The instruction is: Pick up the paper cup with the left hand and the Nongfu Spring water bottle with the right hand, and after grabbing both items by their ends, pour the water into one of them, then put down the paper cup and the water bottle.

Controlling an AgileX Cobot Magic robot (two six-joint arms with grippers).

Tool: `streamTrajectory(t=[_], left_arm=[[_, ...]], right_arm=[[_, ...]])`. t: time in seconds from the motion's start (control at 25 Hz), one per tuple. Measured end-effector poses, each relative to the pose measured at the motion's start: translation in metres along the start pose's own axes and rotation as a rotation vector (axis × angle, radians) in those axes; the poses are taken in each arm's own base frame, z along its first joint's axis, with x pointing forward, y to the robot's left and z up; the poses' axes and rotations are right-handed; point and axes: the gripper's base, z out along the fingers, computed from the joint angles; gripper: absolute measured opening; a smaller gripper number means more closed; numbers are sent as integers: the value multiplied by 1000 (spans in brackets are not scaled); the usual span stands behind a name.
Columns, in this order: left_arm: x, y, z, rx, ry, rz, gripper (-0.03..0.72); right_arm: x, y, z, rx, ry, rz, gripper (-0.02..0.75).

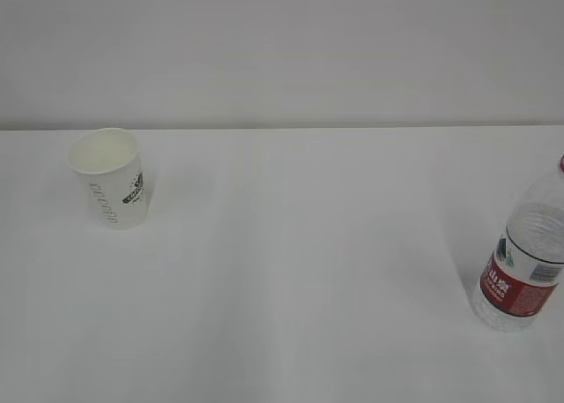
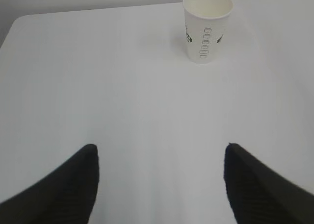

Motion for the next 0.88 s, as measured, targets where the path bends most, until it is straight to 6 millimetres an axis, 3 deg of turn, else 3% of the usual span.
streamTrajectory(t=[0.88], left_arm=[[0,0,0,30,-1,16,577]], right_arm=[[0,0,0,0,0,0,568]])
